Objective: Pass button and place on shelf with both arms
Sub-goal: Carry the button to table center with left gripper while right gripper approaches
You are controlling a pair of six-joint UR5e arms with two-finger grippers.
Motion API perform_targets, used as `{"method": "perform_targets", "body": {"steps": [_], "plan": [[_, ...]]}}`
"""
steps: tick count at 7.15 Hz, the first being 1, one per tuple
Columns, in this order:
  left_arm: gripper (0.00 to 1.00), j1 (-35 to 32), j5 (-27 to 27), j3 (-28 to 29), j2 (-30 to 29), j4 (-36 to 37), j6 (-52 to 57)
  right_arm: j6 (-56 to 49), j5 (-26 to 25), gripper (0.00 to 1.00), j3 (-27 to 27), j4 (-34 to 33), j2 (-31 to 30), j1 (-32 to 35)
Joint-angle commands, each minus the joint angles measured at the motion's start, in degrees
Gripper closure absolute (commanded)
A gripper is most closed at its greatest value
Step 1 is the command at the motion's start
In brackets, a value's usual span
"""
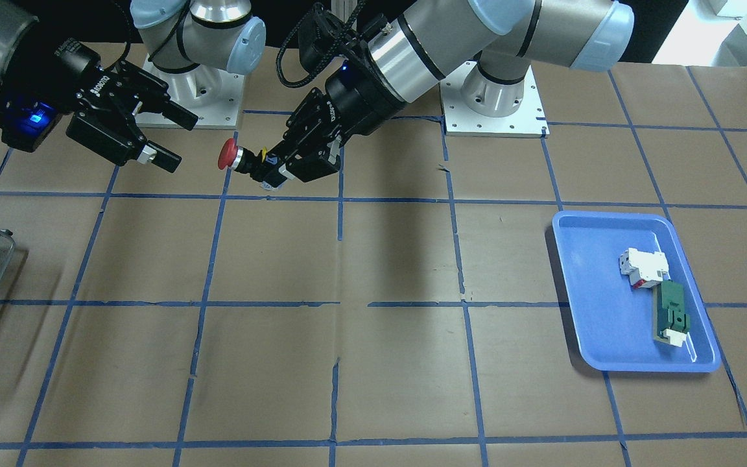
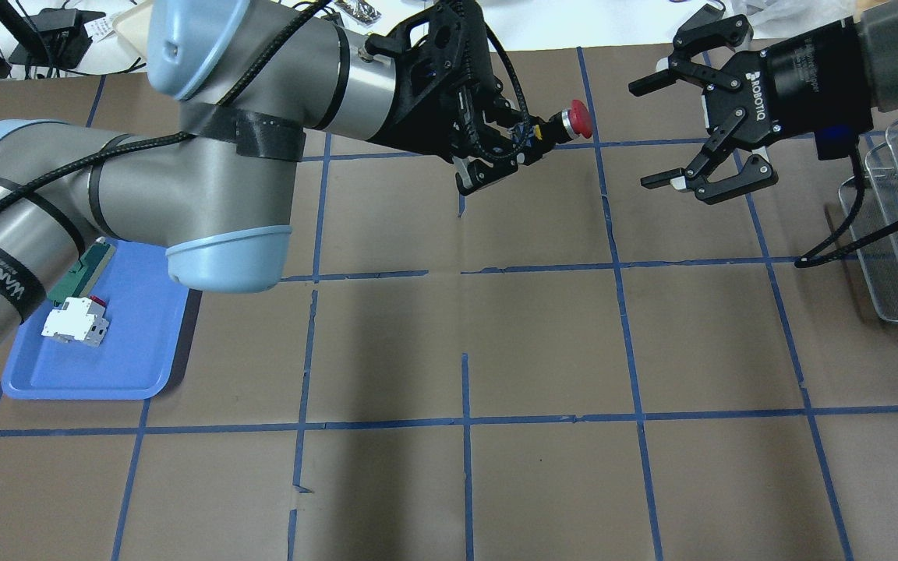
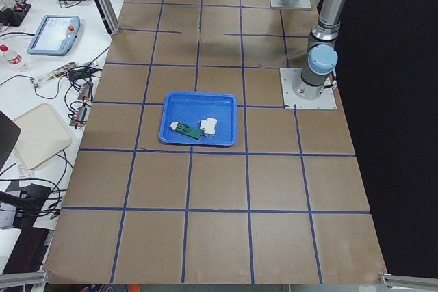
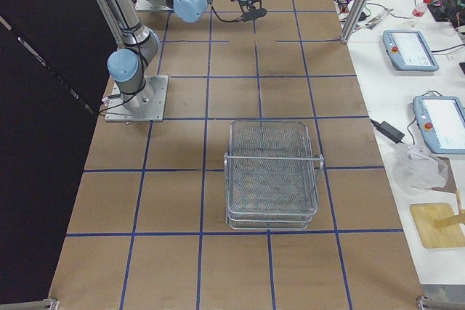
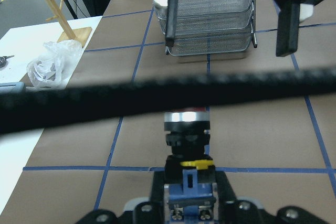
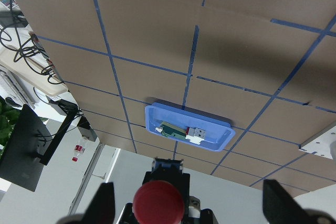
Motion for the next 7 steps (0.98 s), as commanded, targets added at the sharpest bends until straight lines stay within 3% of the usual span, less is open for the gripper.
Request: {"method": "perform_targets", "body": {"steps": [1,3,7], "plan": [[1.00,-0.4,0.0,0.0,0.3,0.1,-0.4,3.1,0.1,0.00,-0.8,-2.7,1.1,0.3],[1.00,-0.4,0.0,0.0,0.1,0.1,-0.4,8.7,0.1,0.00,-3.1,-6.3,4.2,3.3],[1.00,-0.5,-0.1,0.0,-0.1,0.1,-0.5,12.6,-0.3,0.00,-3.3,-8.2,4.4,6.4]]}}
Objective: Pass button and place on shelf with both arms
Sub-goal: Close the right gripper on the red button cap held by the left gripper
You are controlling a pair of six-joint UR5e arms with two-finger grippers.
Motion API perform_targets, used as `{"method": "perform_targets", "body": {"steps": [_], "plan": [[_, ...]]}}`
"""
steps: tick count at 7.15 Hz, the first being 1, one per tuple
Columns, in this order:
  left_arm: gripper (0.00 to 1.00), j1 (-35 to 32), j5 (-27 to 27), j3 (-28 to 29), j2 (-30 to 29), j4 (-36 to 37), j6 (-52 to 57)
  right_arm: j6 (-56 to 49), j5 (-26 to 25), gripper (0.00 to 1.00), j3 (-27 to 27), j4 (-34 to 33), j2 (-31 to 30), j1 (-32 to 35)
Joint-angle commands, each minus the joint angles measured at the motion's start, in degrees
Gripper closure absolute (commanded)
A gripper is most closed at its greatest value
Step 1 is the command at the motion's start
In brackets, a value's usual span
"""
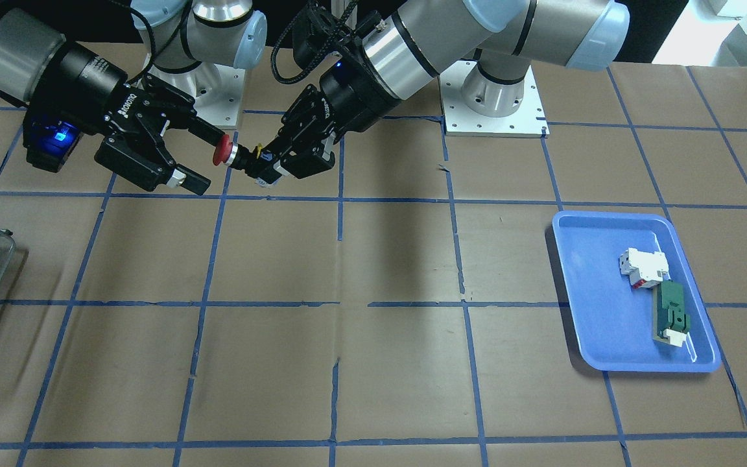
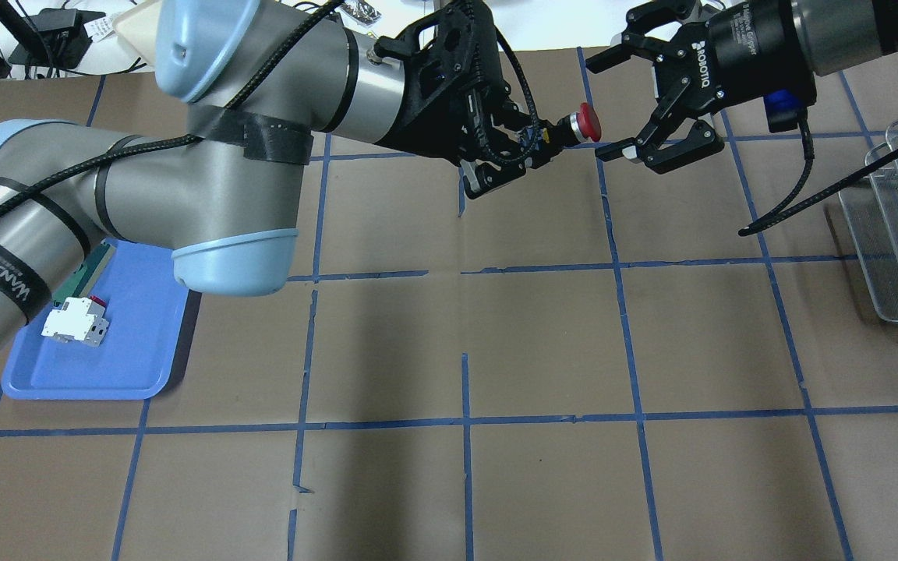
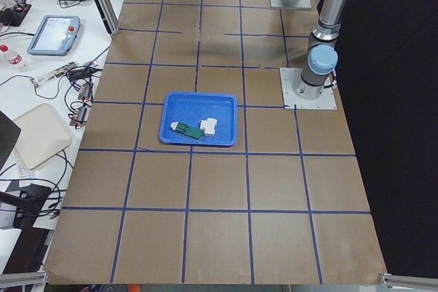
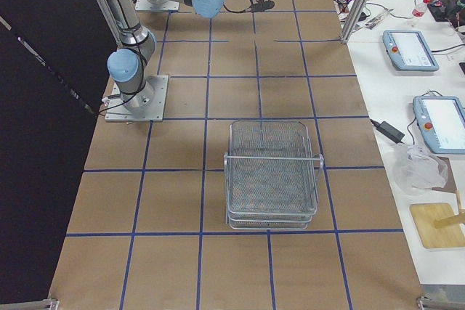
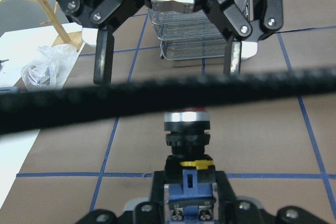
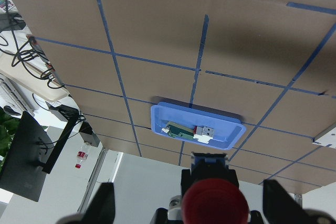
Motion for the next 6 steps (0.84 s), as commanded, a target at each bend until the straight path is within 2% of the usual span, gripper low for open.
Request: {"method": "perform_targets", "body": {"steps": [1,6], "plan": [[1.00,0.0,-0.1,0.0,0.0,0.0,0.0,0.7,0.1,0.00,0.4,-0.2,0.0,0.9],[1.00,0.0,0.0,-0.1,0.3,0.0,0.0,2.8,-0.1,0.00,0.5,-0.4,1.2,2.1]]}}
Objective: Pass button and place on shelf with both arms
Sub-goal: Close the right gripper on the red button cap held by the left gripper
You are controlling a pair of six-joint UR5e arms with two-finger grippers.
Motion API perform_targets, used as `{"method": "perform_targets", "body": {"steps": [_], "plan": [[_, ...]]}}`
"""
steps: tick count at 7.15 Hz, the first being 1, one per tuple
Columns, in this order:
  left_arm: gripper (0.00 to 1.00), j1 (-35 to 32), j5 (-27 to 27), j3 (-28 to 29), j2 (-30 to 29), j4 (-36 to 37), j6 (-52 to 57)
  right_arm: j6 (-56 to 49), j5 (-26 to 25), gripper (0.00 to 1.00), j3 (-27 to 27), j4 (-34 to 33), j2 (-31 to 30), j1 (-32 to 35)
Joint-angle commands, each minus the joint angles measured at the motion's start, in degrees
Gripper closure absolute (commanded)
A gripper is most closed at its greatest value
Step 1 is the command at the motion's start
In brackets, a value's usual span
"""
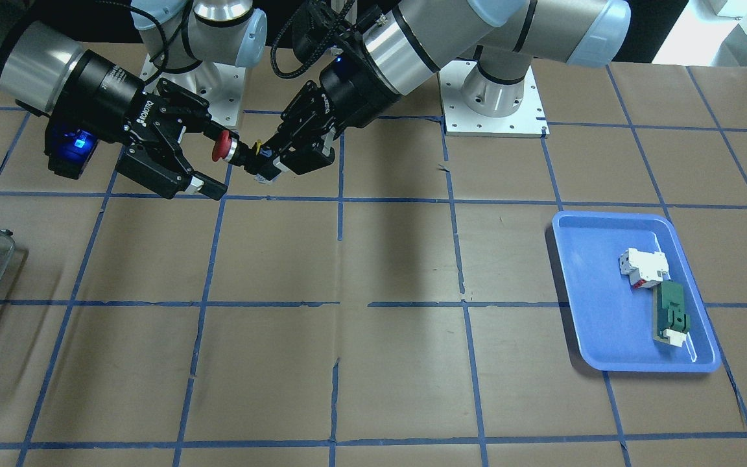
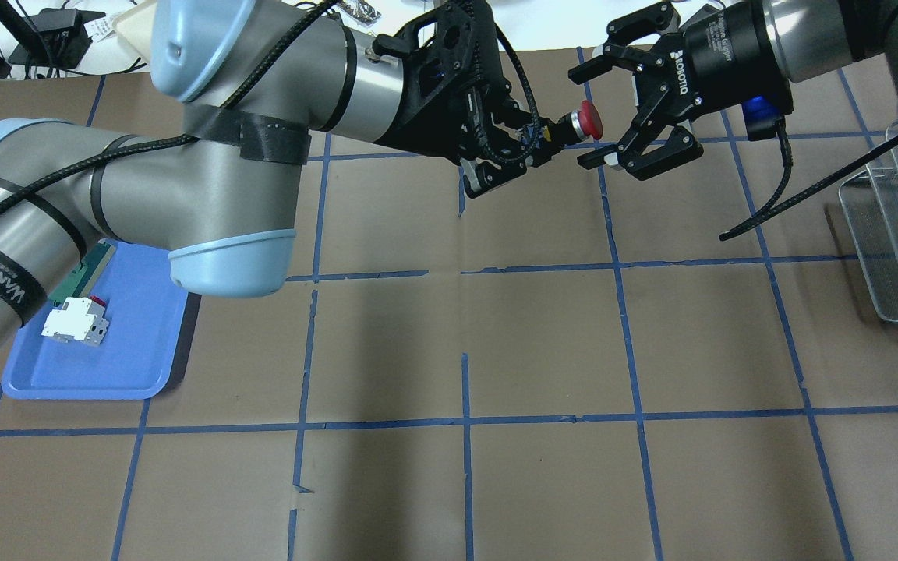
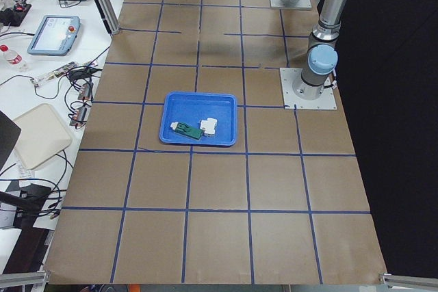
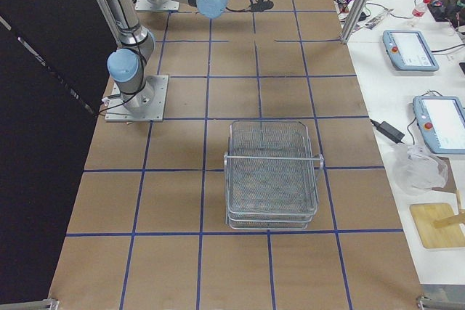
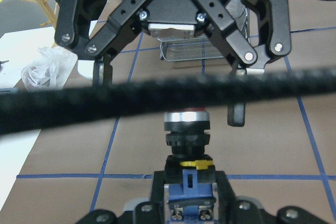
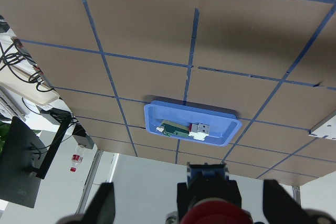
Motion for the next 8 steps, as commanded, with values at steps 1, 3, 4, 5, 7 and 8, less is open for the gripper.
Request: {"method": "perform_targets", "body": {"steps": [1,3,4,5,7,8], "plan": [[1.00,0.0,0.0,-0.1,-0.2,0.0,0.1,0.3,-0.1,0.00,0.0,0.0,0.0,1.2],[1.00,0.0,0.0,-0.1,-0.2,0.0,0.1,1.1,-0.2,0.03,0.3,0.2,-0.2,1.4],[1.00,0.0,-0.1,-0.1,-0.2,0.0,0.1,1.0,0.0,0.22,0.4,0.5,-0.2,1.5],[1.00,0.0,-0.1,0.0,-0.2,0.0,0.1,1.1,0.2,0.36,0.4,0.9,-0.3,1.5],[1.00,0.0,-0.1,-0.1,-0.2,0.0,0.1,1.1,0.5,0.80,0.6,1.3,-0.4,1.5],[1.00,0.0,-0.1,-0.1,-0.2,0.0,0.1,1.0,0.7,0.96,0.7,1.5,-0.4,1.5]]}}
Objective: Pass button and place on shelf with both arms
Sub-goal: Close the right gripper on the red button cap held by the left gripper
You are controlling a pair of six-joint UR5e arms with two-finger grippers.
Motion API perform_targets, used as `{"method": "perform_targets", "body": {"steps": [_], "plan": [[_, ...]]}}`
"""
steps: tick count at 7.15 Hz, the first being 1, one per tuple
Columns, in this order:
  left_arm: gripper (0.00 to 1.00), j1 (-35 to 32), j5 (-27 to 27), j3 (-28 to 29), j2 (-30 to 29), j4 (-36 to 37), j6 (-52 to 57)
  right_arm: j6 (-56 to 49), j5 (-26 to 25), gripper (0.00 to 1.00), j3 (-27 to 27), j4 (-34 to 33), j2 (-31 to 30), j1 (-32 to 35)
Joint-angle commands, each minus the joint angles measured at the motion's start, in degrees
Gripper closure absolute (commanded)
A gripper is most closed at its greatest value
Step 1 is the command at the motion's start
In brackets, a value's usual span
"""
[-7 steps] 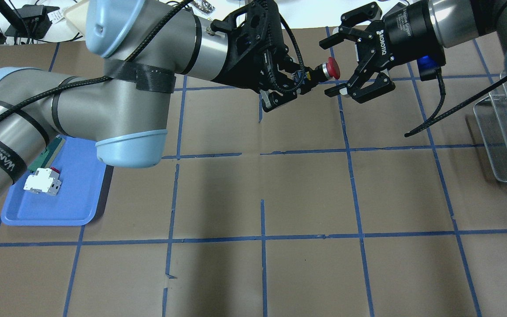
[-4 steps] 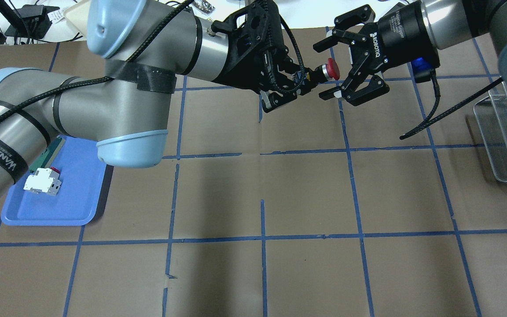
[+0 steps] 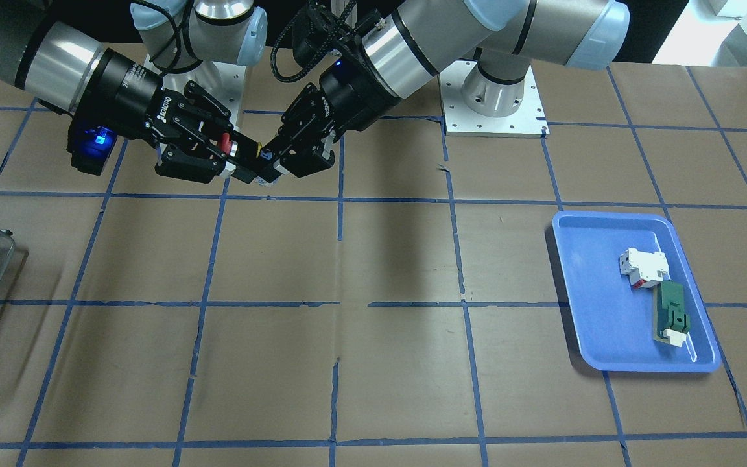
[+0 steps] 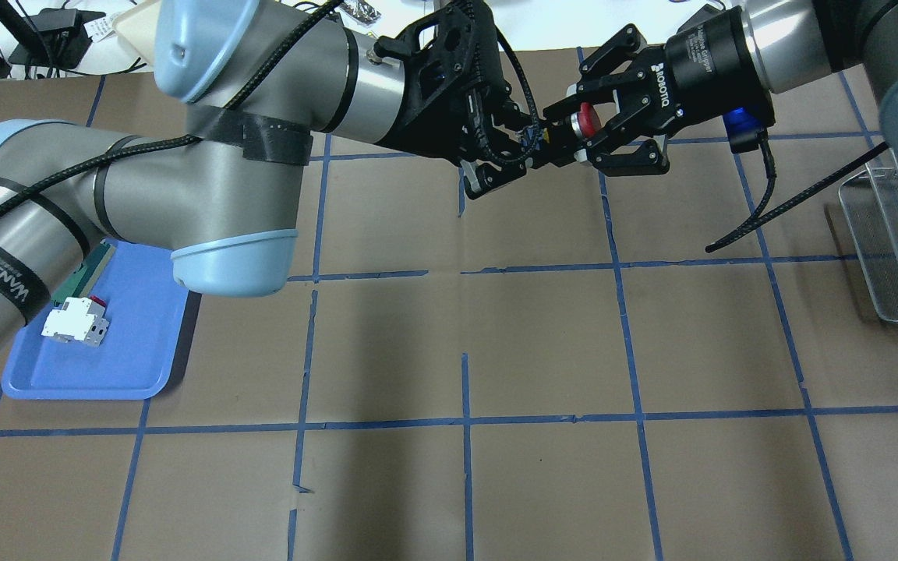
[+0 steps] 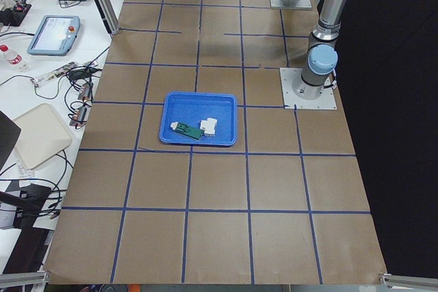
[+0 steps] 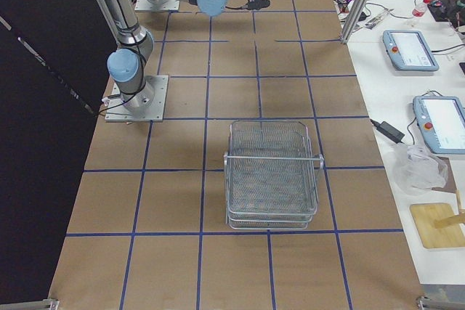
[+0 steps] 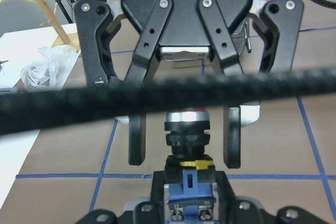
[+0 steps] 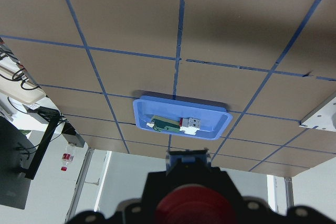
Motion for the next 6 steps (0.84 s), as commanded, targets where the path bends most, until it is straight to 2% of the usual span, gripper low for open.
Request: {"method": "perform_targets", "body": {"steps": [1,2,3,4,5,6], "plan": [[1.00,0.0,0.0,0.0,0.1,0.0,0.0,-0.1,0.4,1.00,0.2,0.3,0.0,0.0],[1.00,0.0,0.0,0.0,0.1,0.1,0.0,-0.1,2.6,1.00,0.2,0.6,0.0,0.0],[1.00,0.0,0.1,0.1,0.1,0.1,0.2,-0.1,2.7,1.00,0.1,0.6,0.0,-0.1],[0.81,-0.1,-0.2,0.1,-0.2,1.2,0.4,-0.1,2.7,1.00,0.1,0.6,0.0,-0.1],[0.49,-0.5,0.0,0.0,0.0,2.4,0.6,-0.1,2.7,1.00,0.1,0.6,0.0,-0.1],[0.09,-1.2,0.8,0.1,0.3,2.3,0.5,-0.1,2.7,1.00,0.0,0.6,0.0,-0.1]]}}
